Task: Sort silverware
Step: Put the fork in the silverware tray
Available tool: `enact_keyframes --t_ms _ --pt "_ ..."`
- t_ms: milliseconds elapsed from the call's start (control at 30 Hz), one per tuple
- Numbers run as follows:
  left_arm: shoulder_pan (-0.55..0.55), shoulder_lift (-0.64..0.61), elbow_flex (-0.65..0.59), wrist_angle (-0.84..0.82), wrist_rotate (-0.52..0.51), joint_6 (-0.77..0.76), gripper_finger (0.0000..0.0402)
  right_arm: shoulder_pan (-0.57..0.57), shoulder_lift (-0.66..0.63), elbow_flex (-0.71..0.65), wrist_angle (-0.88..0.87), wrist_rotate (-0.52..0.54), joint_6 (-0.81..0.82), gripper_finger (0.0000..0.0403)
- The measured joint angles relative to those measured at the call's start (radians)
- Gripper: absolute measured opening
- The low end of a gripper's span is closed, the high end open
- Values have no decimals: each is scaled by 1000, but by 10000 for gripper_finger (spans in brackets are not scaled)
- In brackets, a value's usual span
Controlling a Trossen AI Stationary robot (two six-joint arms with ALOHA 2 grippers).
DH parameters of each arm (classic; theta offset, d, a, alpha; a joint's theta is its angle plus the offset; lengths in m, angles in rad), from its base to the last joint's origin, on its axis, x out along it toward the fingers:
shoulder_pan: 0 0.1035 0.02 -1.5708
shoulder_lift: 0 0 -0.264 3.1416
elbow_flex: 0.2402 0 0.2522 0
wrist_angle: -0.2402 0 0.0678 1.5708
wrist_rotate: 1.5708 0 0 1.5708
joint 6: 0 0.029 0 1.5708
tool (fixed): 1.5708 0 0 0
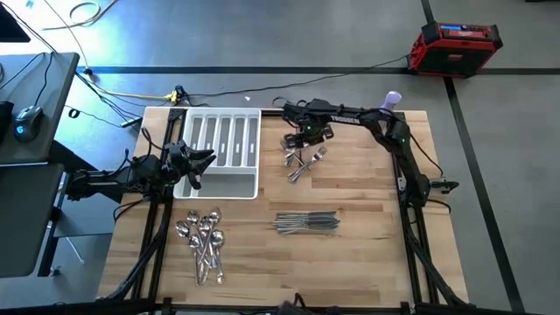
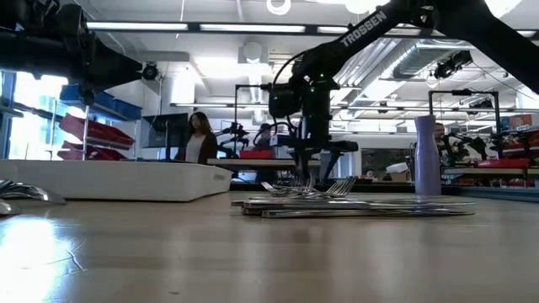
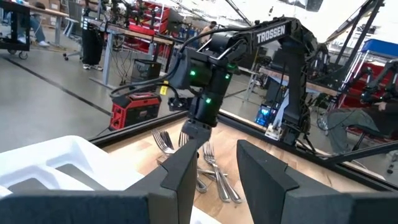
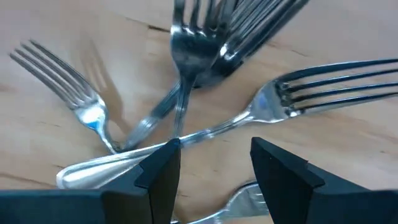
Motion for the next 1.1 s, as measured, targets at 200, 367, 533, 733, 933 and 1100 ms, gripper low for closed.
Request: enact_keyframes --t_ms 200,367,533,733,933,1100 --pt "0 0 0 1 0 0 97 -38 0 0 15 -56 74 181" --pt "0 0 0 26 0 -1 97 -40 1 0 16 -84 110 181" --pt "0 0 0 39 0 -10 97 -29 26 0 36 -159 125 181" --pt "0 0 0 60 16 -27 97 -30 32 0 25 -144 142 181" --pt "0 0 0 61 31 -27 97 -28 32 0 19 -81 140 181" --pt "0 0 0 61 31 -27 97 -29 32 0 19 -55 133 178"
